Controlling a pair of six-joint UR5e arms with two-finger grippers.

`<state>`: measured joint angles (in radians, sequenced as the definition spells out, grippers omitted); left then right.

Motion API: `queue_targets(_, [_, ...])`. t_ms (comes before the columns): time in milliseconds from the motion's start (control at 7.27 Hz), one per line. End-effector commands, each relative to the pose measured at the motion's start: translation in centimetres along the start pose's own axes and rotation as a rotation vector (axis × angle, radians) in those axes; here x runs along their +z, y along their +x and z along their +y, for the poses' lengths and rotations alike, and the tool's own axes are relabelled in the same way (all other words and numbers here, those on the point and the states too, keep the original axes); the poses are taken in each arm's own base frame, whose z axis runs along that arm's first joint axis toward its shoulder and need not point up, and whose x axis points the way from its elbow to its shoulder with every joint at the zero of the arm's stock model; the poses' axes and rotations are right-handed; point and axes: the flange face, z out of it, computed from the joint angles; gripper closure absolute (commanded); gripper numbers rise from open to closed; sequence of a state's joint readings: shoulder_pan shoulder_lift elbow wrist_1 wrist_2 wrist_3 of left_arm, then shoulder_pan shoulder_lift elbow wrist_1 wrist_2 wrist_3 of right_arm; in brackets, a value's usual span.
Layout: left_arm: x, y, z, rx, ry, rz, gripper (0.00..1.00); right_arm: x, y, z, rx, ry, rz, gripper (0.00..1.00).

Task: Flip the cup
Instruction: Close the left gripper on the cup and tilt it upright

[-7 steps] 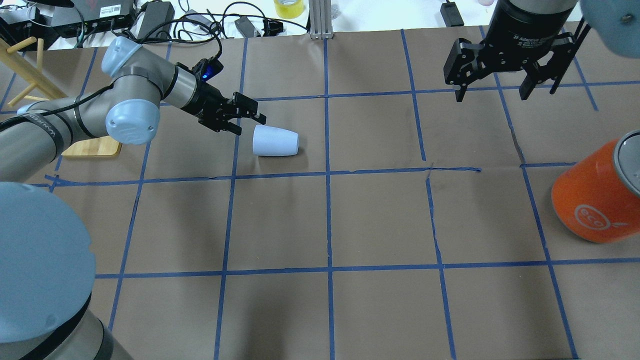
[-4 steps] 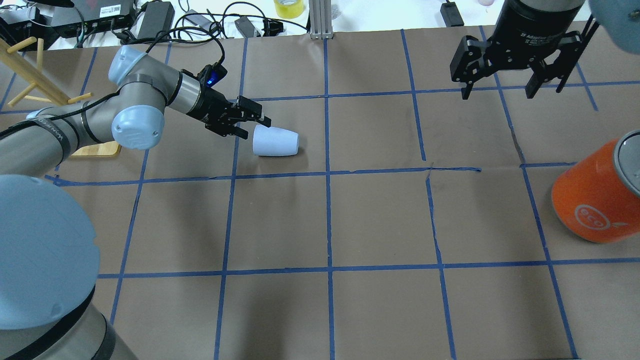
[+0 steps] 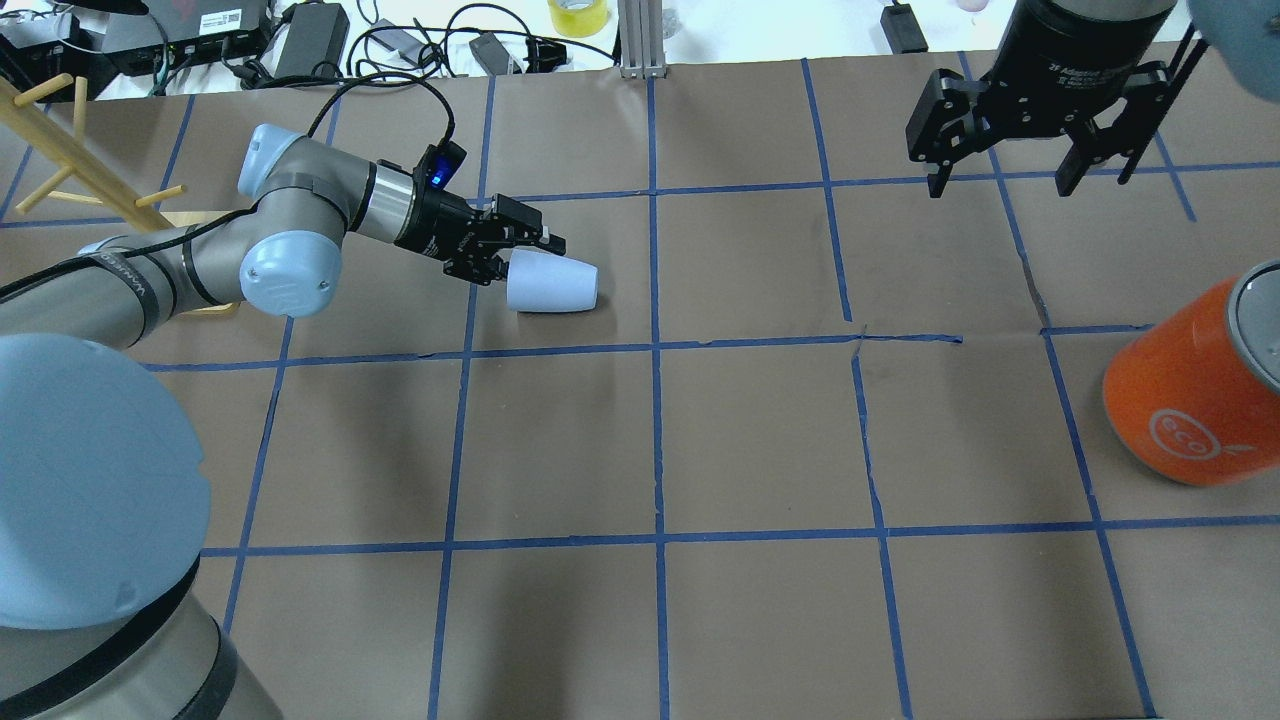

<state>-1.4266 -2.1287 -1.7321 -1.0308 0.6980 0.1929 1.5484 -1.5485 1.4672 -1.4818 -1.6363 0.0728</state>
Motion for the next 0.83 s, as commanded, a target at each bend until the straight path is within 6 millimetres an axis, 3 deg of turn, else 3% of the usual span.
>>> queue_targets(0, [0.0, 0.1, 0.0, -0.040, 0.002, 0.007, 0.88, 2.2, -0.4, -0.1, 0.005, -0.045, -0.008, 0.00])
queue_targets(138, [-0.4, 0.5, -0.2, -0.076, 0.008, 0.003, 1.00, 2.0, -0.4, 0.2, 0.004, -0.042, -0.008, 0.00])
queue_targets(413, [-1.4, 1.7, -0.3, -0.146, 0.024, 0.004, 1.00, 1.6, -0.4, 0.1, 0.003, -0.031, -0.008, 0.00])
queue_targets(688, [-4.1, 4.3, -1.4, -0.218, 0.072, -0.044, 1.00, 0.6, -0.4, 0.4, 0.001, -0.011, -0.006, 0.00])
